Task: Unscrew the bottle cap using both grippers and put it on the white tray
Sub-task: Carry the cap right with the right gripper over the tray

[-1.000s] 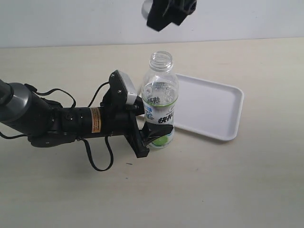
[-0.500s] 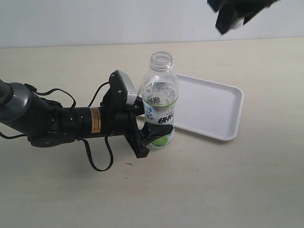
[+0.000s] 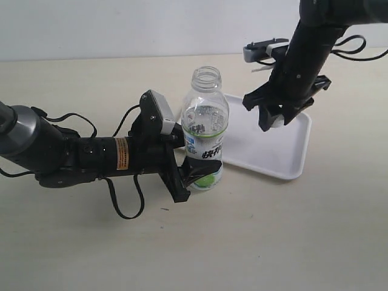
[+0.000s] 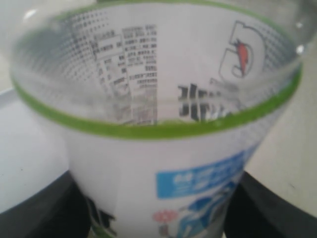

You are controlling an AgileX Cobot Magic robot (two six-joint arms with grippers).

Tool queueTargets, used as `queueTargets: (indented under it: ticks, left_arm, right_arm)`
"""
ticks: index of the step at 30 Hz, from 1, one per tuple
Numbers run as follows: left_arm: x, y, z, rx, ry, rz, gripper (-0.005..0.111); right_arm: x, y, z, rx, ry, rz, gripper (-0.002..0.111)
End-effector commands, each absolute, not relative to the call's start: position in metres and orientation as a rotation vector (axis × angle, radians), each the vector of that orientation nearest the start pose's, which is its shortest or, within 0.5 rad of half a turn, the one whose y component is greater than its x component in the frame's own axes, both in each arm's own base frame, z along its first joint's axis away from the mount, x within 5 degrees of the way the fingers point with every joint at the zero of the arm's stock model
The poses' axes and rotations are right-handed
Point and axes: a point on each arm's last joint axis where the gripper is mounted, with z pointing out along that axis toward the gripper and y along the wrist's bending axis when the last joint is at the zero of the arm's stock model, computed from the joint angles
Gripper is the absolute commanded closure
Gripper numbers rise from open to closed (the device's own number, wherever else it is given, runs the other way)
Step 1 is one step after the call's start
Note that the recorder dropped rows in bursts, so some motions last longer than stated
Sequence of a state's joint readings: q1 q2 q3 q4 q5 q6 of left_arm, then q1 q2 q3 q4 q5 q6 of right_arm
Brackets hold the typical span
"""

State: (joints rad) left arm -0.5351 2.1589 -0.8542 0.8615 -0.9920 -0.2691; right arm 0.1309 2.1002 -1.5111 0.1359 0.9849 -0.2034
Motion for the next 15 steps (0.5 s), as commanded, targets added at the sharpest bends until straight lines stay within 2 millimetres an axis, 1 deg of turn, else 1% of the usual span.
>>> queueTargets:
  ticks: [1,3,7,9,13,15]
  left_arm:
    - [0.278,-0.234,0.077,1.228,1.605,-0.83,0.107]
    - [0.278,-0.234,0.077,1.228,1.605,-0.83,0.107]
    - [0.278,-0.234,0.077,1.228,1.605,-0.83,0.107]
    - [0.278,-0.234,0.077,1.228,1.605,-0.83,0.107]
    - [0.278,-0.233,0.077,1.226,1.606,-0.829,0.107]
    - [0.278,-0.233,0.077,1.226,1.606,-0.829,0.107]
  right_arm:
    - [0.423,0.071,0.13,-0.326,2.952,0.267,0.108]
    - [0.427,0.071,0.123,-0.324,2.95,0.266,0.108]
    - [0.435,0.074,0.126,-0.281,2.91,0.298,0.108]
    - [0.435,0.074,0.126,-0.273,2.907,0.306,0.108]
    - [0.434,0.076,0.114,-0.284,2.937,0.304,0.108]
    - [0.433,0.082,0.109,-0.322,2.946,0.287,0.108]
